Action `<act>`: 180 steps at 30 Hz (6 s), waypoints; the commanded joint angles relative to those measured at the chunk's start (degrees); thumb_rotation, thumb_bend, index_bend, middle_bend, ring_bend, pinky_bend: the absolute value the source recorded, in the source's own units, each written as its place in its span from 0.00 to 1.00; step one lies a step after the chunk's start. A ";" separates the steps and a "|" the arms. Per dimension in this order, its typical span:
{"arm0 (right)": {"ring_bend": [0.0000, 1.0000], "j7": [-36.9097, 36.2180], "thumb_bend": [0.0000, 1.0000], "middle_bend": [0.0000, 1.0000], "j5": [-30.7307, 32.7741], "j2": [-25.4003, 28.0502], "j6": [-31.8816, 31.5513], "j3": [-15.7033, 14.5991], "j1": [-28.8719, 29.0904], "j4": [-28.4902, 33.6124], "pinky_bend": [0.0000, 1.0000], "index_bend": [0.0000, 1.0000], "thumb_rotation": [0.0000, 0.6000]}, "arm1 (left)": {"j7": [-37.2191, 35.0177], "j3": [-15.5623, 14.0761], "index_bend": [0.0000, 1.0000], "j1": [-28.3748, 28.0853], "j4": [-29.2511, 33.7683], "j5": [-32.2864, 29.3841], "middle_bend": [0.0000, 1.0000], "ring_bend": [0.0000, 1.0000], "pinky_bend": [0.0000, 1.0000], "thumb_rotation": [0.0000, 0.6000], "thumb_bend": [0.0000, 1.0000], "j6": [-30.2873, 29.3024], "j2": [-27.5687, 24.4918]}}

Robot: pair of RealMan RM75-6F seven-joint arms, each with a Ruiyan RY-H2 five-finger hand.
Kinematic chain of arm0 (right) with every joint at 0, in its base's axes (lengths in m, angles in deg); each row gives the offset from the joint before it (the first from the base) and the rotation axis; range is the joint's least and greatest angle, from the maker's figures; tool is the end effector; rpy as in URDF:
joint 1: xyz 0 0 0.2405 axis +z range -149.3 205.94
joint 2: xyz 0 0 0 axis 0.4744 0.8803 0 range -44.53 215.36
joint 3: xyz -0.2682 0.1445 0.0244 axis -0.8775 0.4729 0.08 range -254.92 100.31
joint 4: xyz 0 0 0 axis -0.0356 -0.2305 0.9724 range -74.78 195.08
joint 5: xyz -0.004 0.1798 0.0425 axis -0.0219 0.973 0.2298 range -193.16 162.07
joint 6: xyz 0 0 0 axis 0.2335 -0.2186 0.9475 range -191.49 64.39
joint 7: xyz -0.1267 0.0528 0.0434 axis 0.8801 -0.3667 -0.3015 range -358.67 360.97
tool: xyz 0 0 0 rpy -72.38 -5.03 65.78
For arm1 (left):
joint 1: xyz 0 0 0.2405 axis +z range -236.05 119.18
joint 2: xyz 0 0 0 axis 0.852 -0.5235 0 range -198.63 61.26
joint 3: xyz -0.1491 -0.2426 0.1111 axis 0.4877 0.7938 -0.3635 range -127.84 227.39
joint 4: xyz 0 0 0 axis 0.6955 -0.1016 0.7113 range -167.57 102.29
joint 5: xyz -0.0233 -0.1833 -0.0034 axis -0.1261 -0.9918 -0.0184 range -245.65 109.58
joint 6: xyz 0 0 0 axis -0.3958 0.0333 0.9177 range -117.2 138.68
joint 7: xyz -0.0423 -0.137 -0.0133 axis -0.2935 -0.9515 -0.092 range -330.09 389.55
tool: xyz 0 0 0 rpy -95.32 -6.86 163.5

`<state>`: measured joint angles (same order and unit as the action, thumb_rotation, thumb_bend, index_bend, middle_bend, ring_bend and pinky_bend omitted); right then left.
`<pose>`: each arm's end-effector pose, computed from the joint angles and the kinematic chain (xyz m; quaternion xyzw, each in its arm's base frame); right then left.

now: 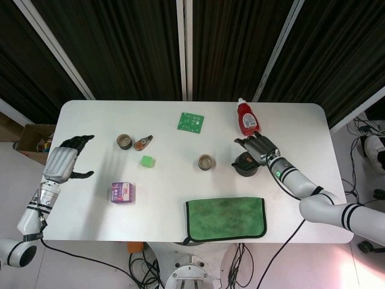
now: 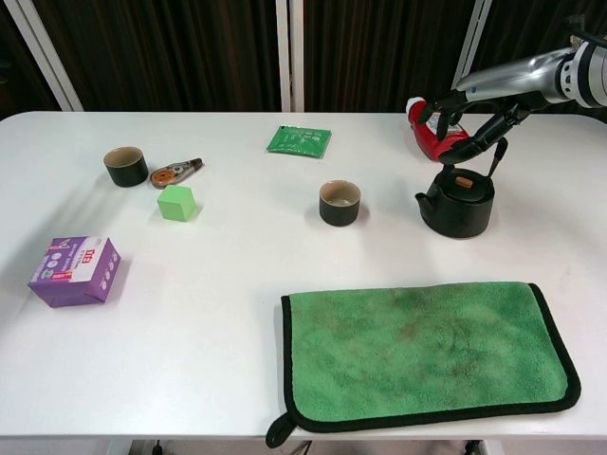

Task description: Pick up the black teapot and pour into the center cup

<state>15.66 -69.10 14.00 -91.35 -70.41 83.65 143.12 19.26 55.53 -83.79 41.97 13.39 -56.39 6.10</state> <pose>-0.1862 -0.4279 0.0819 0.8129 -0.3922 0.2064 0.3778 -0.3236 0.3230 0.1374 -0.6547 -0.3984 -0.4081 0.4961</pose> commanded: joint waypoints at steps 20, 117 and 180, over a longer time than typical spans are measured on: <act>0.35 -3.35 0.30 0.42 -1.98 -0.15 -0.40 -2.65 0.81 -1.04 0.08 0.40 0.45 | 0.12 -0.04 0.13 0.01 0.04 -0.21 0.17 0.15 0.26 1.00 0.00 0.18 -0.03; 0.81 -10.91 0.37 0.90 -0.38 -4.93 0.05 -4.93 2.45 -6.92 0.47 0.92 0.44 | -2.40 -0.52 0.15 0.29 -2.78 -0.49 0.16 0.15 0.28 1.00 0.00 1.34 1.39; 0.88 -11.23 0.65 0.98 -1.53 -1.86 -0.16 0.65 4.44 -2.84 0.58 1.00 0.98 | -4.39 -0.93 0.19 0.24 -5.30 -0.11 0.16 0.15 0.28 1.00 0.00 1.93 2.96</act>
<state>4.16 -70.70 12.01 -91.79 -69.95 87.74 140.27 14.87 54.60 -83.56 36.67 13.28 -54.46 9.06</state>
